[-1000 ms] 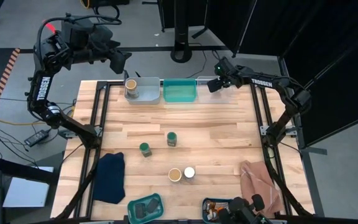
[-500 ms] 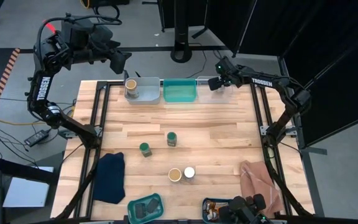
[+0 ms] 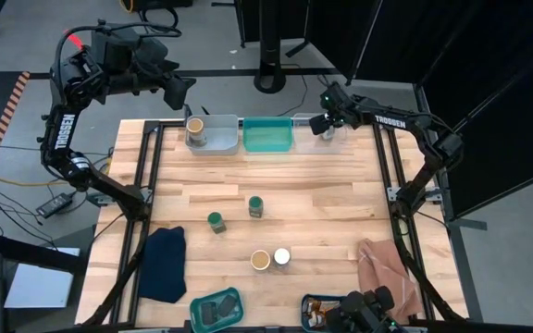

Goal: Sort spices by type
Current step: Put the top white seasoning bottle into the transparent bin, then put the right green seasoning bottle into the green bin

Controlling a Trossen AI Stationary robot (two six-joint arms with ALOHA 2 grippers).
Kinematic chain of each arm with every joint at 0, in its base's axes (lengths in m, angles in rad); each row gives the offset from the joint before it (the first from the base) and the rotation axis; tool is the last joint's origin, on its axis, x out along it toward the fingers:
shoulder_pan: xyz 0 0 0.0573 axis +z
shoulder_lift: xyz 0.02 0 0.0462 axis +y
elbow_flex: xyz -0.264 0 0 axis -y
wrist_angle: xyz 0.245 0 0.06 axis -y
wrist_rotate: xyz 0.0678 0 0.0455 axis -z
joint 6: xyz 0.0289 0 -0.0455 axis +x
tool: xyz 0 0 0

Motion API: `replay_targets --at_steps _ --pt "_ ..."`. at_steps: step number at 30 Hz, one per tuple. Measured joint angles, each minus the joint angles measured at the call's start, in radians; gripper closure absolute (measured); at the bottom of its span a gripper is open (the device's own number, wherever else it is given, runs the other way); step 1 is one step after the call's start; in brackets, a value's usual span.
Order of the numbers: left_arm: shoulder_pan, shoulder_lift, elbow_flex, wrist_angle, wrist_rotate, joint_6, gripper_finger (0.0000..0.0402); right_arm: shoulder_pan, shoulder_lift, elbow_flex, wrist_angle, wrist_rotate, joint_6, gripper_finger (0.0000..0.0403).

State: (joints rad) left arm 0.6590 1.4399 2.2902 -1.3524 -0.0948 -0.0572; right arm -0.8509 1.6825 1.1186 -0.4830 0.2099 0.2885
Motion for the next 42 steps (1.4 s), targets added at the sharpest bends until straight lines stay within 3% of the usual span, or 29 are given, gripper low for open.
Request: replay_targets --at_steps 8,15,18,23,26,34,42 --pt "0.000 0.000 0.000 -0.001 0.000 0.003 0.0076 0.000 0.000 0.058 -0.026 -0.016 -0.033 0.0125" --pt "0.000 0.000 0.000 -0.005 0.000 0.004 0.0076 0.010 -0.018 0.220 -0.145 -0.050 -0.177 0.0123" --pt "0.000 0.000 0.000 -0.005 0.000 0.004 0.0076 0.021 -0.053 0.302 -0.168 -0.155 -0.258 0.0125" --pt "0.000 0.000 0.000 -0.009 0.000 0.004 0.0076 0.089 -0.134 0.378 -0.163 -0.449 -0.367 0.0126" --pt "0.000 0.000 0.000 -0.009 0.000 0.004 0.0076 0.170 -0.176 0.381 -0.157 -0.522 -0.415 0.0123" --pt "0.000 0.000 0.000 -0.009 0.000 0.004 0.0076 0.465 -0.126 0.379 -0.121 -0.447 -0.487 0.0121" --pt "0.000 0.000 0.000 -0.012 0.000 0.004 0.0076 0.621 0.005 0.379 0.013 -0.386 -0.498 0.0112"
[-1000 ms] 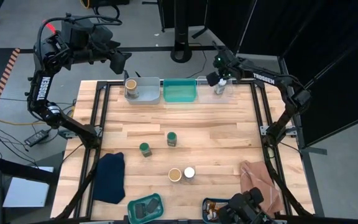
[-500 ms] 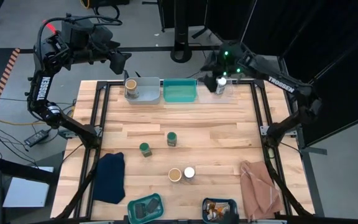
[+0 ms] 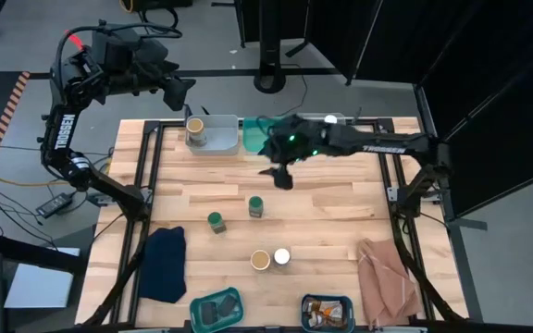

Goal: Sort spices by type
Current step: Put the right green seasoning bottle into the green bin

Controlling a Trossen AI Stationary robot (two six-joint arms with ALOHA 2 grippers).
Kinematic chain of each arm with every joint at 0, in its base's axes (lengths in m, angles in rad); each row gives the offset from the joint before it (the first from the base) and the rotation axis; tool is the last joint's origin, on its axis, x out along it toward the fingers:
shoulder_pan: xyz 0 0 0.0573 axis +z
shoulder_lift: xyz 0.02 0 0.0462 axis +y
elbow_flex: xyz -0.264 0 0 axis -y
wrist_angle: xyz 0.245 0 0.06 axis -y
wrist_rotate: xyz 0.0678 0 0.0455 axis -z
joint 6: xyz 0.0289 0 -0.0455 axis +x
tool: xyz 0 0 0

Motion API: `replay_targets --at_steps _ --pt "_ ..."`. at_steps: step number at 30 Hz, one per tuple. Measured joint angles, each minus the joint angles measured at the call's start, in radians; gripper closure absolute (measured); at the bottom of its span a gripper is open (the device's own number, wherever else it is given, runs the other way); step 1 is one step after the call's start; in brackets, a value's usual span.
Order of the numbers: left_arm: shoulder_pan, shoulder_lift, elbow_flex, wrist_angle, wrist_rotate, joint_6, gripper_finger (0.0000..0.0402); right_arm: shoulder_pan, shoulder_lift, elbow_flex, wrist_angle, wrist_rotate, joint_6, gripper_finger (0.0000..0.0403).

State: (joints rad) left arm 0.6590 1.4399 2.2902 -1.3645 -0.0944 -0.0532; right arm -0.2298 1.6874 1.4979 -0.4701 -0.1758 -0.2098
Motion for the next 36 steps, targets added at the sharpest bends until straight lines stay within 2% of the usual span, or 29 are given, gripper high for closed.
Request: replay_targets --at_steps 11,15,21,36 --pt "0.000 0.000 0.000 -0.027 0.000 0.026 0.0076 0.110 0.178 0.000 0.042 0.012 0.009 0.0064" --pt "0.000 0.000 0.000 -0.041 0.000 0.027 0.0076 0.141 0.225 -0.001 0.091 0.009 0.061 0.0046" --pt "0.000 0.000 0.000 -0.072 0.000 0.049 0.0076 0.147 0.224 -0.003 0.123 0.027 0.109 0.0035" --pt "0.000 0.000 0.000 -0.071 0.000 0.069 0.0076 0.181 0.226 -0.132 0.205 0.079 0.215 0.0037"
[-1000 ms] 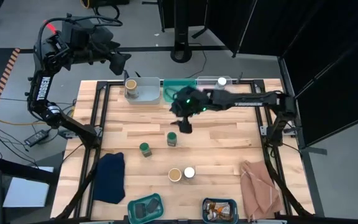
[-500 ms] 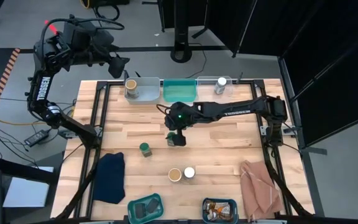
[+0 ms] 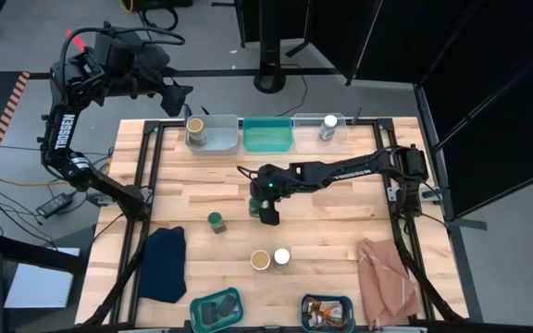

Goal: Sort spices by type
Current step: Put the right green seasoning bottle into the green bin

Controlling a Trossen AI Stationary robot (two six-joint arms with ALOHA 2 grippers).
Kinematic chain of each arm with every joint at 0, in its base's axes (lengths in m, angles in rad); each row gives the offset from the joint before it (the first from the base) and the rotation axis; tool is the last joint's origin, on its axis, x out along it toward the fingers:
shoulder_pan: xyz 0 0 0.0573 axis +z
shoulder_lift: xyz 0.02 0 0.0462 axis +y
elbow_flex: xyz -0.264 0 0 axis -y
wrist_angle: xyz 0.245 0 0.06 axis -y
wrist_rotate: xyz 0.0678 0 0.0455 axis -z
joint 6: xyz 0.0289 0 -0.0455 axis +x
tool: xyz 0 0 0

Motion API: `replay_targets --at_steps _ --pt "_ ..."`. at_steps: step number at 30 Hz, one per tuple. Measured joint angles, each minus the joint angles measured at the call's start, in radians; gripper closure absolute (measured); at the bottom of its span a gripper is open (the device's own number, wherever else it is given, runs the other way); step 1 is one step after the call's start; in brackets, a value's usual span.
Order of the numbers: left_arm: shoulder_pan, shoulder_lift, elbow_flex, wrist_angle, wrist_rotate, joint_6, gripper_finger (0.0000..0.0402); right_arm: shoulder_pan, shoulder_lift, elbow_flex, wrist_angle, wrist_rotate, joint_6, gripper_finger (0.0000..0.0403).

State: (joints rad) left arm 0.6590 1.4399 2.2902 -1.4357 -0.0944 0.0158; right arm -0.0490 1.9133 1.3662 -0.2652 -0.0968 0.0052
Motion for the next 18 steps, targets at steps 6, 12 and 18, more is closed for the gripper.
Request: replay_targets --at_steps 6,12,18 --pt "0.000 0.000 0.000 0.000 0.000 0.000 0.0076 0.006 0.000 -0.066 0.078 0.008 0.029 0.0043" --pt "0.000 0.000 0.000 0.000 0.000 0.000 0.0076 0.008 0.000 -0.086 0.093 0.035 0.028 0.0064" --pt "0.000 0.000 0.000 0.000 0.000 0.000 0.0076 0.008 0.000 -0.087 0.093 0.077 0.026 0.0115"
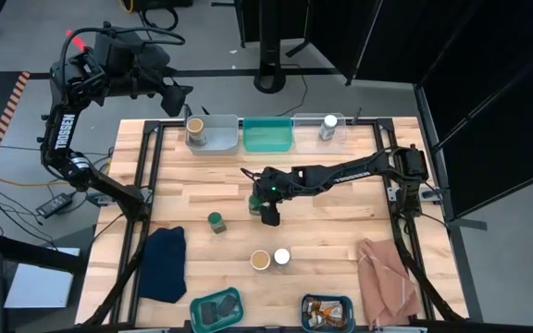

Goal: Sort spices by type
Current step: Put the right green seasoning bottle into the green bin

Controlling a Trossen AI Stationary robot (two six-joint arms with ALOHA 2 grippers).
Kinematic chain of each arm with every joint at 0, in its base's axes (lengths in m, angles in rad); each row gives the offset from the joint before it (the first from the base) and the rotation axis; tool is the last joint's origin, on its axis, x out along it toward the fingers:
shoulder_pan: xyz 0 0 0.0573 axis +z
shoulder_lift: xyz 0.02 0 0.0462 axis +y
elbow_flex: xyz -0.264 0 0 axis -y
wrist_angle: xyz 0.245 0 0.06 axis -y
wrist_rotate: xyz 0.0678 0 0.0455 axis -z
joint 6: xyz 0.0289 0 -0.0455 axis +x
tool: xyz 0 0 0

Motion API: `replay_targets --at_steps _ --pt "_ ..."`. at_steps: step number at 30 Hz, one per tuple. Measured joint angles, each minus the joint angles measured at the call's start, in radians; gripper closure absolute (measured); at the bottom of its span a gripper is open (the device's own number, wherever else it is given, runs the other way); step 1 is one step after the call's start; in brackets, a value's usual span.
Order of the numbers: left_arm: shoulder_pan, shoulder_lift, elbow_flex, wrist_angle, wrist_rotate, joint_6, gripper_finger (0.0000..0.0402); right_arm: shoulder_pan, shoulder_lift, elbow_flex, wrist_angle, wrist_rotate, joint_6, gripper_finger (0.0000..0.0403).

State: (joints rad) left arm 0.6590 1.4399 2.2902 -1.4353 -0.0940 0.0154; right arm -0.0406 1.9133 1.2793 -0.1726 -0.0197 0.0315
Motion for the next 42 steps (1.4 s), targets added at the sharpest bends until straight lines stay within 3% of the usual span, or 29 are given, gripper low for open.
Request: replay_targets --at_steps 7,21,33,42 --pt "0.000 0.000 0.000 0.001 0.000 0.000 0.0076 0.000 0.000 0.000 0.000 0.005 0.003 0.0201" --pt "0.000 0.000 0.000 0.001 0.000 -0.001 0.0076 -0.051 0.000 0.046 0.033 0.053 0.089 0.0201" --pt "0.000 0.000 0.000 0.000 0.000 -0.001 0.0076 -0.227 -0.002 0.192 0.022 0.079 0.060 0.0201" --pt "0.000 0.000 0.000 0.000 0.000 -0.001 0.0076 -0.357 -0.002 0.209 -0.011 0.090 0.085 0.0201"
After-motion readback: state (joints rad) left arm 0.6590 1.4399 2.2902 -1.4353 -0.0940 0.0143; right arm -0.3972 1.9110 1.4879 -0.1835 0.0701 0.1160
